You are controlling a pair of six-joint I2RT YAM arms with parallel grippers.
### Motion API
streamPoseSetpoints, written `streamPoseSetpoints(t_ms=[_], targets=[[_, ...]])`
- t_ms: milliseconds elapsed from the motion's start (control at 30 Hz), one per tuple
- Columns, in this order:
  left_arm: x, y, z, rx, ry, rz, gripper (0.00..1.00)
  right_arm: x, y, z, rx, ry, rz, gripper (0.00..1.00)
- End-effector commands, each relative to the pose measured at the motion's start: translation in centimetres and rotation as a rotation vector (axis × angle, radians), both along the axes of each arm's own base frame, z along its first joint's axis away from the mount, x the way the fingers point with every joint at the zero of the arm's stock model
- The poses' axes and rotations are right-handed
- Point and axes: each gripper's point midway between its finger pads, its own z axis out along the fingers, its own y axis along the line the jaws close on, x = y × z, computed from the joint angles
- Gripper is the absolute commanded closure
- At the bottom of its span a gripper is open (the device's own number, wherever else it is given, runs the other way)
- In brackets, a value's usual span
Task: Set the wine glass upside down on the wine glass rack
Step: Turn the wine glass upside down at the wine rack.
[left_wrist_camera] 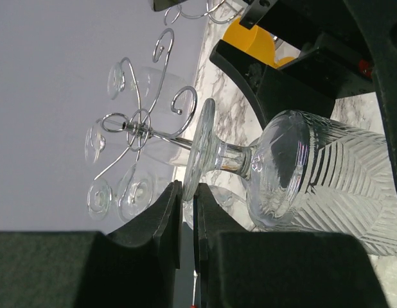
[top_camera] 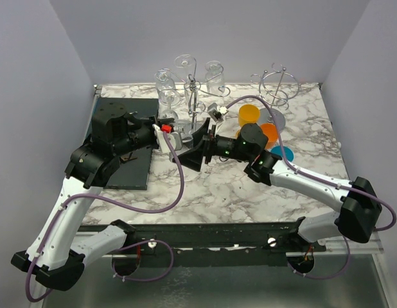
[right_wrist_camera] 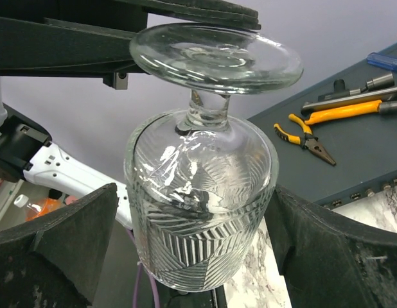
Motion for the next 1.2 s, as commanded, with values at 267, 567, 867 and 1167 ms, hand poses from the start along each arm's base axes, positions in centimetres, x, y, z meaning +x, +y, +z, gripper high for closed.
streamPoseSetpoints(t_ms=[267, 567, 867, 1167], targets=[[-0.4, 0.1, 3.5, -0.065, -0.102, 0.002, 1.00, 0.2, 0.9, 1.1, 0.127, 0.009, -0.004, 0.08], [-0.6, 0.2, 3.6, -0.065, -0.119, -0.003, 1.00, -0.6, 0.8, 0.5, 0.113, 0.010, 0.036, 0.58], [-1.1, 0.5, 3.8, -0.087, -0.114, 0.003, 0.37, 1.0, -1.1, -0.5, 0.034, -0.148, -0.113, 0.66], [-1.8, 1.3, 2.4, -0.112, -0.052, 0.045, 0.15, 3.5, -4.3, -0.3, -0.046, -0.332, -0.314, 0.66]])
